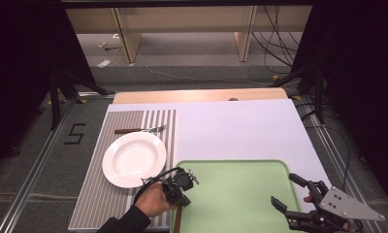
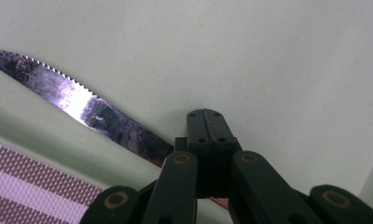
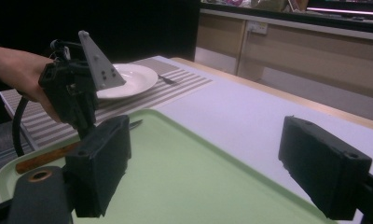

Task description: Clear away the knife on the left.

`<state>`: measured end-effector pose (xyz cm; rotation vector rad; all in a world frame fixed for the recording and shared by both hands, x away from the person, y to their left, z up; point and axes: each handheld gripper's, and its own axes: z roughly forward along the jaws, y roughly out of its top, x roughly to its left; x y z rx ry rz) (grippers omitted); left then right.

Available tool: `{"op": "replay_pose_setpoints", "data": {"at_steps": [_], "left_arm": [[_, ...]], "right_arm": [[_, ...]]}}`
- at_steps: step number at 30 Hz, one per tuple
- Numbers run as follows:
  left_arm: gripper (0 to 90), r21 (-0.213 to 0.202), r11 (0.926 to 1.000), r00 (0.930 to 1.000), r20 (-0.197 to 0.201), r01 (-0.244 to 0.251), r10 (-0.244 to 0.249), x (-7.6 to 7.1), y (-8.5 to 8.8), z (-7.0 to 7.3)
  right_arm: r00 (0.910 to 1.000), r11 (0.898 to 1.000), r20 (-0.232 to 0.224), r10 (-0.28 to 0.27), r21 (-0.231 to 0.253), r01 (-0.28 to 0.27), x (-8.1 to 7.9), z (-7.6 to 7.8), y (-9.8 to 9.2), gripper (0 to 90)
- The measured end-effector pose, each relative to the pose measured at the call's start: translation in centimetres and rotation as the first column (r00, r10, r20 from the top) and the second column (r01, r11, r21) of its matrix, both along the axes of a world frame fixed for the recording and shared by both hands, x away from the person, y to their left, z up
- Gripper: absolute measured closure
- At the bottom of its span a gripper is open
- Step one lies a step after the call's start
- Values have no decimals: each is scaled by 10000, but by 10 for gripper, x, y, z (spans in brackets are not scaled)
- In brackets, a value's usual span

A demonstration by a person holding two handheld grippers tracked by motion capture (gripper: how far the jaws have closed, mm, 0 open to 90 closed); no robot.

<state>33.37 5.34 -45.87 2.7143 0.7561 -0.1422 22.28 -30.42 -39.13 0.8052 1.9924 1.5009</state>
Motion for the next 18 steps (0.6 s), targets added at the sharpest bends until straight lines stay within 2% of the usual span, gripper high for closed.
{"op": "replay_pose_setpoints", "data": {"at_steps": [18], "left_arm": [[897,-41,9995,9995,-14,-315,315,0,9,1]], "right_arm": [[10000,10000,8,20,38,-20,0,0,0,179]]}}
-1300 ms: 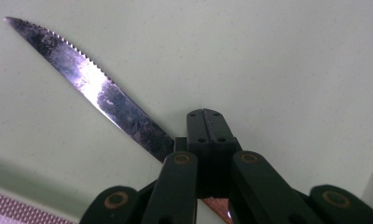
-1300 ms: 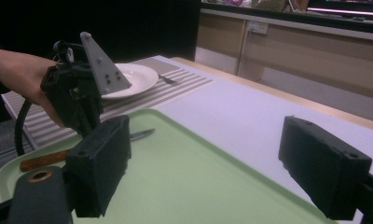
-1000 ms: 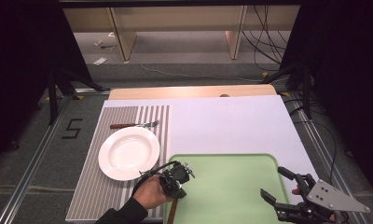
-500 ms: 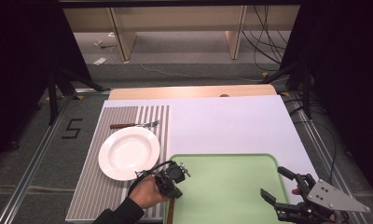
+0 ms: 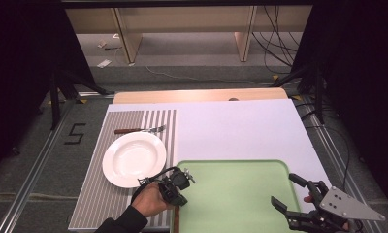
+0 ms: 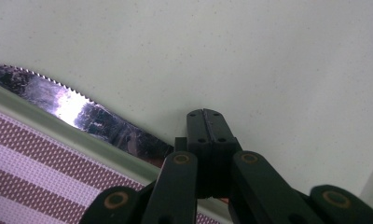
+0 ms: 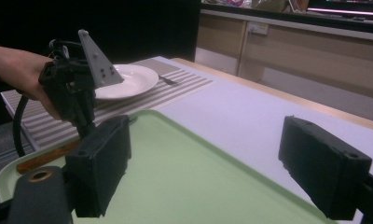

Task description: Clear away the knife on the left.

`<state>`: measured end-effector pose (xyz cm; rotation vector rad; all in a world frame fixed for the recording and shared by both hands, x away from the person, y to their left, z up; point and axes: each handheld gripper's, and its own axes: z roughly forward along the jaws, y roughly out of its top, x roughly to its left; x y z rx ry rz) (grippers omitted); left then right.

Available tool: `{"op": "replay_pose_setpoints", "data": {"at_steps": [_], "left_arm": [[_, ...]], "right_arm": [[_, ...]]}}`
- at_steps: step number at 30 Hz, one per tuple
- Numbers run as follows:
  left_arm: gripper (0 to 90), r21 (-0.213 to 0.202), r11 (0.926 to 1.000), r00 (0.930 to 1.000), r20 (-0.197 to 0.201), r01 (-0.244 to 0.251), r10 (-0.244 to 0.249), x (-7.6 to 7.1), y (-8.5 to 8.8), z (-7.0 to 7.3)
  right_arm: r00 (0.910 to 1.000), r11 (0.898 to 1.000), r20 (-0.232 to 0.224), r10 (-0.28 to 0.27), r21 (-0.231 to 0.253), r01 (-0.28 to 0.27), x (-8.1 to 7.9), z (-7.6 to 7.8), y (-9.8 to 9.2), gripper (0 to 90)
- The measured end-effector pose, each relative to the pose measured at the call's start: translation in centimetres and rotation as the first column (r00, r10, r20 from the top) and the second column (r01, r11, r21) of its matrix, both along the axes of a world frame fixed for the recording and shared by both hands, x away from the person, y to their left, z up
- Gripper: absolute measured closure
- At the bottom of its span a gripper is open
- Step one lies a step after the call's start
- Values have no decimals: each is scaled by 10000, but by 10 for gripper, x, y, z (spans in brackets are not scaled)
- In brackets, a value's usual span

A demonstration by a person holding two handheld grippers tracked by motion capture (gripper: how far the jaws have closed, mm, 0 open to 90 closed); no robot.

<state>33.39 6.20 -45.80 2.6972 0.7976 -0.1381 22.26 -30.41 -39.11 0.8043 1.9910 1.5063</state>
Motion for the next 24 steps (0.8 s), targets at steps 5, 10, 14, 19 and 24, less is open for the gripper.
{"op": "replay_pose_setpoints", "data": {"at_steps": [5,10,14,19,24], "left_arm": [[790,-576,9983,9999,99,-42,48,-1,3,5],[574,-1010,9949,9997,224,-67,90,-4,4,8],[410,-1263,9919,9989,427,-149,204,-8,2,10],[344,-1645,9862,9967,758,-161,289,-12,1,15],[328,-2058,9784,9936,1052,-185,409,-14,3,20]], "right_arm": [[10000,10000,2,6,-7,-6,0,0,0,179],[10000,10000,5,9,1,-9,0,0,0,179],[10000,10000,5,12,3,-12,0,0,0,179],[10000,10000,-4,10,2,-10,0,0,0,179],[10000,10000,-6,12,5,-12,0,0,0,179]]}}
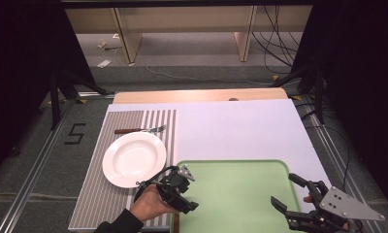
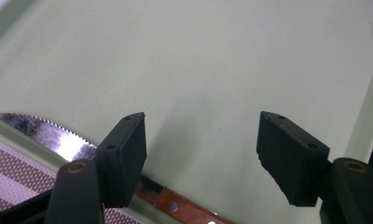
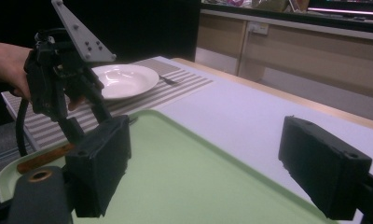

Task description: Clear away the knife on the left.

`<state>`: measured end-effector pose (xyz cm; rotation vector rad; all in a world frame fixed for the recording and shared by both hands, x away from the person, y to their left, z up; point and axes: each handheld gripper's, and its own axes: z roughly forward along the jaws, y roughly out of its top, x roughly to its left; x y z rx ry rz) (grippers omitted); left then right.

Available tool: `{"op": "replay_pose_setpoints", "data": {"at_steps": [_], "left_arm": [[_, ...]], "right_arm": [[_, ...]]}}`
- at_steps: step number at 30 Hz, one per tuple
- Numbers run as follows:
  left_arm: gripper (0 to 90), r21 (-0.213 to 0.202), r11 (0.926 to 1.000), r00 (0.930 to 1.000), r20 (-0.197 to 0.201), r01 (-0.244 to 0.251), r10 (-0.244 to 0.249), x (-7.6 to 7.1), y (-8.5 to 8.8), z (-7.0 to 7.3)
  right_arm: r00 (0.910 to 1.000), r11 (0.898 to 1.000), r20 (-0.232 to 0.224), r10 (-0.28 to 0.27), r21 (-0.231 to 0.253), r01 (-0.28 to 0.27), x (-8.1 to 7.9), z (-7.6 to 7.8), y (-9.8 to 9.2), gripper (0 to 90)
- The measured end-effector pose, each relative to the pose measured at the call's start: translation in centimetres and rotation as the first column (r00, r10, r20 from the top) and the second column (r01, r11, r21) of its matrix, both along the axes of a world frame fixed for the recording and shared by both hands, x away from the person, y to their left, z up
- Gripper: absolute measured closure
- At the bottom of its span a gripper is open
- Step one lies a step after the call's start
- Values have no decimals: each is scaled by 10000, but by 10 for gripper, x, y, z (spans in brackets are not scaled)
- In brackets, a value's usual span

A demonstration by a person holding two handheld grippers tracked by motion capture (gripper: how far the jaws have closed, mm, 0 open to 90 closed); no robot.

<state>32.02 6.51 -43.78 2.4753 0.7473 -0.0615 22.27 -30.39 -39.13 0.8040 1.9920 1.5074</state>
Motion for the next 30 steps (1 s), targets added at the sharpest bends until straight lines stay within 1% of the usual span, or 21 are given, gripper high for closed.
{"op": "replay_pose_setpoints", "data": {"at_steps": [2,3,4,5,6,8,9,12,14,16,17,18,22,25,26,27,28,30], "left_arm": [[323,-134,9999,9999,105,-29,30,-1,1,2],[320,-219,9998,9997,240,-40,46,-1,1,3],[315,-347,9994,9995,298,-64,74,-2,2,3],[314,-383,9993,9993,367,-47,61,-2,3,5],[312,-521,9986,9988,468,-104,129,-3,3,5],[305,-690,9976,9986,508,-82,117,-3,5,7],[297,-848,9964,9983,566,-98,146,-4,5,8],[284,-1141,9934,9967,789,-122,213,-5,8,12],[275,-1481,9888,9944,993,-204,354,-6,10,14],[264,-1921,9811,9916,1201,-241,479,-7,13,17],[266,-1988,9799,9892,1387,-191,474,-8,14,18],[273,-2029,9790,9879,1470,-193,500,-8,15,18],[254,-2385,9710,9833,1727,-149,576,-11,18,21],[239,-2618,9651,9774,2018,-80,628,-13,19,22],[234,-2594,9657,9750,2122,-84,655,-13,19,22],[234,-2642,9644,9729,2187,-154,755,-14,20,22],[234,-2697,9628,9726,2197,-142,759,-14,20,22],[227,-2925,9561,9685,2327,-170,885,-15,22,23]], "right_arm": [[10000,10000,3,1,3,-1,0,0,0,179],[10000,10000,3,3,2,-3,0,0,0,179],[10000,10000,7,4,0,-4,0,0,0,179],[10000,10000,4,4,7,-4,0,0,0,179],[10000,10000,0,0,9,0,0,0,0,179],[10000,10000,4,5,6,-5,0,0,0,179],[10000,10000,1,6,6,-6,0,0,0,179],[10000,10000,3,2,23,-2,0,0,0,179],[10000,10000,-5,0,2,0,0,0,0,179],[10000,10000,-14,7,-3,-7,0,0,0,179],[10000,10000,-17,6,-5,-6,0,0,0,179],[10000,10000,-5,5,7,-5,0,0,0,179],[10000,10000,-6,7,17,-7,0,0,0,179],[10000,10000,-3,13,23,-13,0,0,0,179],[10000,10000,-1,17,29,-17,0,0,0,179],[10000,10000,4,20,53,-20,0,0,0,179],[10000,10000,-2,15,46,-15,0,0,0,179],[10000,10000,6,24,36,-24,0,0,0,179]]}}
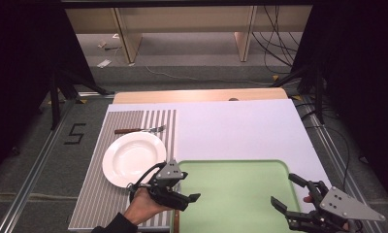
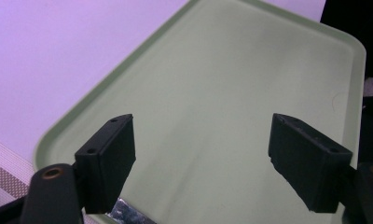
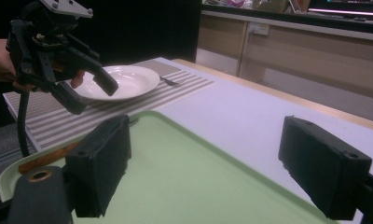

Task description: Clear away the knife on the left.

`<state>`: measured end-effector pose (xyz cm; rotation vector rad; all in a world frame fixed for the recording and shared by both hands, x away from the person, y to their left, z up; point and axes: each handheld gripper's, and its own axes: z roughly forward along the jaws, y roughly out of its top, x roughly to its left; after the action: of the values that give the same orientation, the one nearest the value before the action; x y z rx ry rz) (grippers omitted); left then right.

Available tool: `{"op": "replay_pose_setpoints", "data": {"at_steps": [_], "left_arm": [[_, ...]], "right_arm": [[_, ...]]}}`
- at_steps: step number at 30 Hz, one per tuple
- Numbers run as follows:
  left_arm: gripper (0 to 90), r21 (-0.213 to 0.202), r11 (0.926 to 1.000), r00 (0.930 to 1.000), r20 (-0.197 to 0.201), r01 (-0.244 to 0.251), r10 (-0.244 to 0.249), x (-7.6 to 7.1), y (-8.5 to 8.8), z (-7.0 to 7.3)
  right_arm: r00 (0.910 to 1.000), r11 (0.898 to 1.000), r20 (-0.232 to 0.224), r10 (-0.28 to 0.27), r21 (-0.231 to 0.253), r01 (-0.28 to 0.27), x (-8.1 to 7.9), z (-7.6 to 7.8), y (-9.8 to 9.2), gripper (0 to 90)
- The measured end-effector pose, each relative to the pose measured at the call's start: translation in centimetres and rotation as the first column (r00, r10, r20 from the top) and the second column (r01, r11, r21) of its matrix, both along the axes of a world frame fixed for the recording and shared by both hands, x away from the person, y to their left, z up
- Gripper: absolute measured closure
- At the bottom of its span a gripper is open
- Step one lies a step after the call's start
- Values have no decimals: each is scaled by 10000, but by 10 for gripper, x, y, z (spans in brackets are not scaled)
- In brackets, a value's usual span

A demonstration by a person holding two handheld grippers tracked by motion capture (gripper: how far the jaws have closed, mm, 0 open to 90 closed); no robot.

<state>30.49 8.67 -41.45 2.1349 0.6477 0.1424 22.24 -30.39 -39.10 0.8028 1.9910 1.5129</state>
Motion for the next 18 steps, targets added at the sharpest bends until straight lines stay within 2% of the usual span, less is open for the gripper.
{"op": "replay_pose_setpoints", "data": {"at_steps": [7,13,18], "left_arm": [[222,-1014,9947,9994,326,170,-138,-6,7,5],[222,-1916,9813,9979,639,162,-40,-11,17,7],[218,-2218,9751,9962,849,-3,197,-15,26,5]], "right_arm": [[10000,10000,2,-12,10,12,0,0,0,179],[10000,10000,9,1,13,-1,0,0,0,179],[10000,10000,4,-1,20,1,0,0,0,179]]}}
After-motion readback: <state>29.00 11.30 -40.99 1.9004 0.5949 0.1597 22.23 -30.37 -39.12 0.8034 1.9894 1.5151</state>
